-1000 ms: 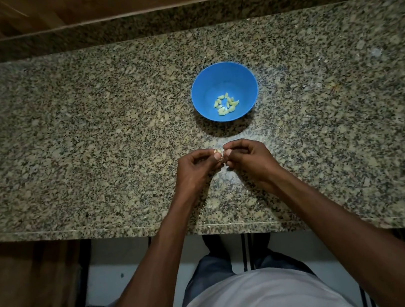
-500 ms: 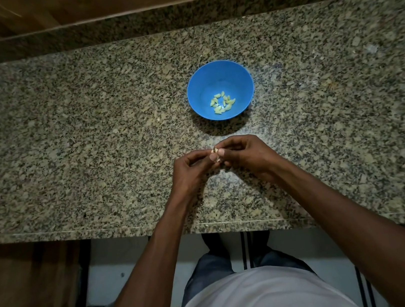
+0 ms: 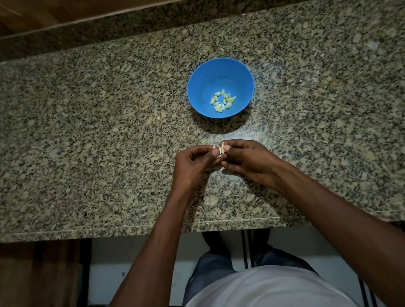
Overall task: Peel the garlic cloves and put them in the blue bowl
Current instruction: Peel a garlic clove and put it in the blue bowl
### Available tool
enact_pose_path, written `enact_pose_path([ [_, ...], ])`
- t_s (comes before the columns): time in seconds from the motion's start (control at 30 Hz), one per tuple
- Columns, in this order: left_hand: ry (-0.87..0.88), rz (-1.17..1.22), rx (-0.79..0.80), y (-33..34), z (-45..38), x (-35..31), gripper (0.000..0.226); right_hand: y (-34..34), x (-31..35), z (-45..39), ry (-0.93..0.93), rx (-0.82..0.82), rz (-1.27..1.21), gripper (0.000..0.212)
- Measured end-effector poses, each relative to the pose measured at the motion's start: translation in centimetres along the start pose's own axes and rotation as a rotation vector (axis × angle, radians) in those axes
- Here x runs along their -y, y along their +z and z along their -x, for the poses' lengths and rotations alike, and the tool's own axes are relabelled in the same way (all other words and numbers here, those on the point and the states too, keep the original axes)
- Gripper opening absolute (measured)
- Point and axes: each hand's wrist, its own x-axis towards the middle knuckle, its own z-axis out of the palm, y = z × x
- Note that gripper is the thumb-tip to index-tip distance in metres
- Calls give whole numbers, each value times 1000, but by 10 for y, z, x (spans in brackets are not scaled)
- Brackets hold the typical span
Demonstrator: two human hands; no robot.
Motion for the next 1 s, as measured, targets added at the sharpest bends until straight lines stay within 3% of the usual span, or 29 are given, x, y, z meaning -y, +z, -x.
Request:
enact_pose_path([
  [0.3, -4, -36, -2, -7, -2, 7, 23, -10, 3, 4, 37, -4, -233, 10],
  [0.37, 0, -103, 0, -12, -1, 9, 21, -17, 6, 5, -18, -30, -117, 10],
  [0.5, 134, -518, -44, -8, -4, 10, 18, -26, 9, 13, -176, -105, 269, 18],
  [0.63, 367, -950, -18, 5, -11, 13, 24, -42, 10, 17, -252, -215, 319, 12],
  [0.73, 436, -1197, -26, 10, -14, 14, 28, -51, 8, 20, -266, -249, 318, 11],
  [0.87, 478, -1122, -54, 13, -10, 13, 35, -56, 8, 29, -284, -261, 301, 11],
  [1.0, 489, -844, -250, 10, -3, 6, 26, -58, 3, 33, -278, -260, 305, 10],
])
